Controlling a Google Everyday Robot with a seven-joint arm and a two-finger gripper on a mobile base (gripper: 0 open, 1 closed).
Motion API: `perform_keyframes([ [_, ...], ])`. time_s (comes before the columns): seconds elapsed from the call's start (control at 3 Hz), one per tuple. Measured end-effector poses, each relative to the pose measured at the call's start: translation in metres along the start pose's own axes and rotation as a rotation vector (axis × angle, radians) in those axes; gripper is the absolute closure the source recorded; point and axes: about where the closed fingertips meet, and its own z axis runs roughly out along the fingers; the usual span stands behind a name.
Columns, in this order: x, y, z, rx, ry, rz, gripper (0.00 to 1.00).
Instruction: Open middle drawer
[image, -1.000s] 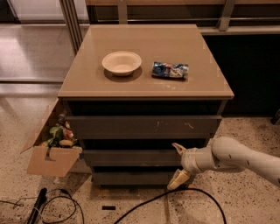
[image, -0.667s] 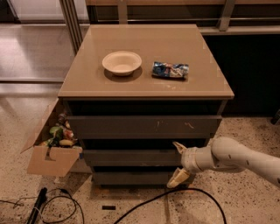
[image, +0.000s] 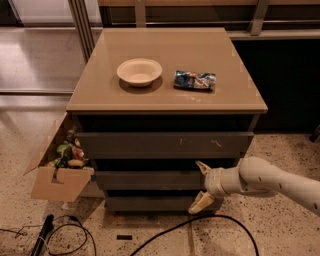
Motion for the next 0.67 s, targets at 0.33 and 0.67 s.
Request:
perform_keyframes([
  [0.33, 0.001, -0.004, 0.007, 0.019, -0.005, -0.013, 0.0],
  [0.67, 0.012, -0.005, 0.019, 0.027, 0.003, -0.001, 0.0],
])
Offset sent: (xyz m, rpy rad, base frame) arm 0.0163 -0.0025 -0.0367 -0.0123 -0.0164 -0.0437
